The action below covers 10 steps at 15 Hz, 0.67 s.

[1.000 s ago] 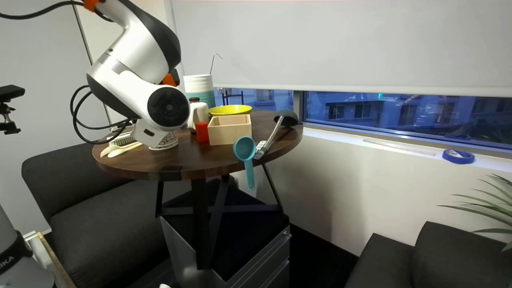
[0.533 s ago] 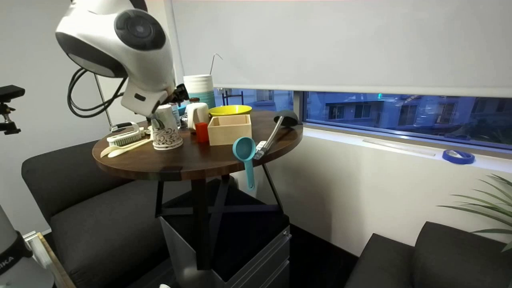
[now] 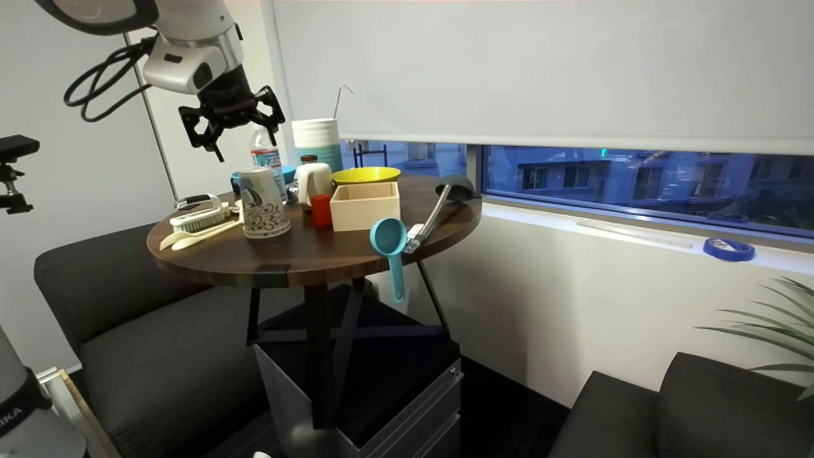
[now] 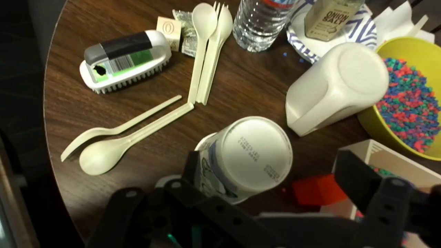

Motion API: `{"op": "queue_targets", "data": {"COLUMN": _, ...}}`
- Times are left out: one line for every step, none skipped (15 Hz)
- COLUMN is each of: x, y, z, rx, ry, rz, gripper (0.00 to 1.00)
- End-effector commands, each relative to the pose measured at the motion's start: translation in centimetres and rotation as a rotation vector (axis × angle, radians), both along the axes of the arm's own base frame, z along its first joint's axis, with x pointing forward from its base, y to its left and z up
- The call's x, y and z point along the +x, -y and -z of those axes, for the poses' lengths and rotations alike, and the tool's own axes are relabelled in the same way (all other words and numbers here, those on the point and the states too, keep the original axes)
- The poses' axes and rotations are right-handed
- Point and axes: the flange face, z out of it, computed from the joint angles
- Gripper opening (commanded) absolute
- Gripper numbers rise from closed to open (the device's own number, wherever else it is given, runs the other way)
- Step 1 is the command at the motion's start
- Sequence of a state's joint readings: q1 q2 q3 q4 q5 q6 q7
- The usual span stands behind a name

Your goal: Place the two coffee cups upside down

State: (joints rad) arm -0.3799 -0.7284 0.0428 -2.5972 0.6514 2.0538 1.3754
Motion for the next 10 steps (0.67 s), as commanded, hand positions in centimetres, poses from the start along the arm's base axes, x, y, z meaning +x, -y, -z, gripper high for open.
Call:
{"op": "queue_targets", "data": {"x": 0.0, "y": -0.9, "z": -2.9, "rx": -0.188, "ry": -0.077, "rz": 0.044, "gripper": 1.0}}
{"op": "queue_targets", "data": {"x": 0.0, "y": -1.2, "z": -3.3, "rx": -0.242, "ry": -0.101, "rz": 0.048, "gripper": 1.0}}
{"op": "queue_targets", "data": {"x": 0.1, "y": -1.4, "z": -3.6, "rx": -0.295, "ry": -0.127, "rz": 0.05, "gripper": 1.0}}
{"op": "queue_targets", "data": {"x": 0.2, "y": -1.6, "z": -3.8, "rx": -0.347, "ry": -0.154, "rz": 0.047, "gripper": 1.0}}
{"op": "queue_targets", "data": {"x": 0.2, "y": -1.8, "z": -4.0, "rx": -0.399, "ry": -0.185, "rz": 0.038, "gripper": 1.0}}
{"op": "queue_targets", "data": {"x": 0.2, "y": -1.3, "z": -3.1, "rx": -0.319, "ry": -0.139, "rz": 0.025, "gripper": 1.0}}
{"op": "queue_targets", "data": {"x": 0.2, "y": -1.5, "z": -3.3, "rx": -0.352, "ry": -0.159, "rz": 0.024, "gripper": 1.0}}
{"op": "queue_targets", "data": {"x": 0.2, "y": -1.7, "z": -3.4, "rx": -0.368, "ry": -0.166, "rz": 0.023, "gripper": 1.0}}
{"op": "queue_targets", "data": {"x": 0.2, "y": -1.7, "z": -3.5, "rx": -0.376, "ry": -0.168, "rz": 0.022, "gripper": 1.0}}
{"op": "queue_targets", "data": {"x": 0.2, "y": -1.7, "z": -3.5, "rx": -0.378, "ry": -0.169, "rz": 0.022, "gripper": 1.0}}
